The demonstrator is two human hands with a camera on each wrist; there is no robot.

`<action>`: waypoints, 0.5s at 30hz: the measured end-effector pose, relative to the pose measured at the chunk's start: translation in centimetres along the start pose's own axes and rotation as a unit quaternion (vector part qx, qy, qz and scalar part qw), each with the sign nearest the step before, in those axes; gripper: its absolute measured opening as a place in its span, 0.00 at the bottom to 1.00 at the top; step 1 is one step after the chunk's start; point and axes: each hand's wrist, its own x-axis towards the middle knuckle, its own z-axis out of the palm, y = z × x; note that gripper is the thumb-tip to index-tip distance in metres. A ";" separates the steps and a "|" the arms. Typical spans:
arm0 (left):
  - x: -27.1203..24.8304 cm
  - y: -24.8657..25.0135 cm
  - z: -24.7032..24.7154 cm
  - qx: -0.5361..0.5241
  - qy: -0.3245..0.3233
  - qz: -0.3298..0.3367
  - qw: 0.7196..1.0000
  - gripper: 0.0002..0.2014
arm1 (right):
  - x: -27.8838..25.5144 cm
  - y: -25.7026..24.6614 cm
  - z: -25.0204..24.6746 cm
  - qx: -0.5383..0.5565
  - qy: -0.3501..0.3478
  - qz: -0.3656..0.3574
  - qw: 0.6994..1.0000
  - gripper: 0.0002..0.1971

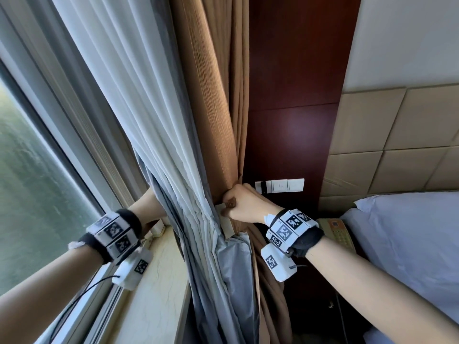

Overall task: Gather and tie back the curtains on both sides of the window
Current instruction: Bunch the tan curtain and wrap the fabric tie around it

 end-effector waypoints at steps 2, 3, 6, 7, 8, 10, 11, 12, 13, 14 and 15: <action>-0.9 -0.1 0.5 0.025 0.022 -0.015 0.999 0.13 | 0.1 -0.2 0.0 -0.004 -0.002 0.007 1.000 0.14; -1.6 -0.9 0.9 0.047 0.034 -0.027 0.998 0.13 | 0.3 -0.3 0.1 -0.008 -0.003 0.012 1.000 0.11; -3.9 -2.4 2.4 0.101 0.116 -0.031 0.988 0.10 | 0.6 -0.7 0.4 -0.009 -0.002 0.016 1.000 0.10; -4.3 -3.0 2.7 0.110 0.135 -0.017 0.985 0.08 | 0.6 -0.8 0.5 -0.011 -0.002 0.016 1.000 0.09; -4.7 -3.3 2.9 0.118 0.139 -0.010 0.983 0.06 | 0.6 -1.0 0.6 -0.012 -0.003 0.015 1.000 0.10; -4.9 -3.7 2.7 0.145 0.112 -0.030 0.983 0.03 | 0.6 -1.0 0.8 -0.007 -0.002 0.014 1.000 0.15; -4.8 -3.7 2.6 0.155 0.095 -0.036 0.983 0.04 | 0.7 -0.9 0.7 -0.006 -0.001 0.018 1.000 0.17; -5.1 -3.7 2.5 0.160 0.082 -0.034 0.983 0.05 | 0.6 -1.0 0.7 -0.007 -0.001 0.020 1.000 0.18; -5.5 -3.7 2.4 0.163 0.083 -0.017 0.983 0.06 | 0.6 -1.2 0.8 -0.008 -0.003 0.020 1.000 0.19; -5.9 -3.5 2.4 0.163 0.090 0.005 0.983 0.08 | 0.6 -1.2 0.7 -0.011 -0.004 0.023 1.000 0.19; -6.5 -3.3 2.3 0.158 0.101 0.038 0.982 0.11 | 0.6 -1.3 0.8 -0.015 -0.004 0.026 1.000 0.19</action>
